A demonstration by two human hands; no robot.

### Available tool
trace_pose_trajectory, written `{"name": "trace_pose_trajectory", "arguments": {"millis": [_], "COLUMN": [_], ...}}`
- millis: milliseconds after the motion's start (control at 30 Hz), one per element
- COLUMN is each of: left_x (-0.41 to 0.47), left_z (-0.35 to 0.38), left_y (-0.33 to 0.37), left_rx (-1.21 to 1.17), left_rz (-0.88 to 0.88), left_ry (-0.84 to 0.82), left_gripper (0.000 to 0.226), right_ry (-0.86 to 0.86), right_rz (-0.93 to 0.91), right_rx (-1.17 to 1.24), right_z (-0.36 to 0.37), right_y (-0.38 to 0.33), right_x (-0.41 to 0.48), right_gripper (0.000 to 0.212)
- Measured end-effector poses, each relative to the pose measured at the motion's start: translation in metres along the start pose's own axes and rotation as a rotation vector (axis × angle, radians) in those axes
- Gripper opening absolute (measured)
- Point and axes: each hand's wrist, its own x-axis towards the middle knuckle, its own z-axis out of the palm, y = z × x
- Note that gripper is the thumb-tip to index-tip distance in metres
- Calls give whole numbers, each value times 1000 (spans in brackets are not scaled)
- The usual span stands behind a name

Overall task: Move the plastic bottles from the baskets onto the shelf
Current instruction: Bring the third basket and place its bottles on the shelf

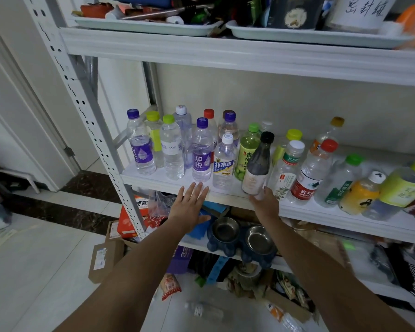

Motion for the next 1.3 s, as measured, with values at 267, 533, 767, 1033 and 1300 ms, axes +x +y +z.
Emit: {"name": "trace_pose_trajectory", "arguments": {"millis": [267, 533, 767, 1033, 1300], "left_x": [-41, -83, -133, -203, -237], "left_z": [6, 25, 44, 63, 106], "left_y": [-7, -6, 3, 6, -38], "left_rx": [9, -9, -3, -1, -6], "left_rz": [26, 40, 4, -80, -141], "left_ry": [5, 3, 8, -95, -138], "left_gripper": [88, 92, 92, 93, 89], "right_ry": [-40, -120, -174, -276, -320], "right_rz": [-45, -163, -206, -288, -182], "right_rx": [-221, -625, -656, -682, -687], "right_z": [2, 10, 16, 27, 68], "right_y": [23, 49, 62, 79, 85], "right_x": [-47, -106, -150, -197, -213], "right_gripper": [82, 96, 101, 114, 103]}}
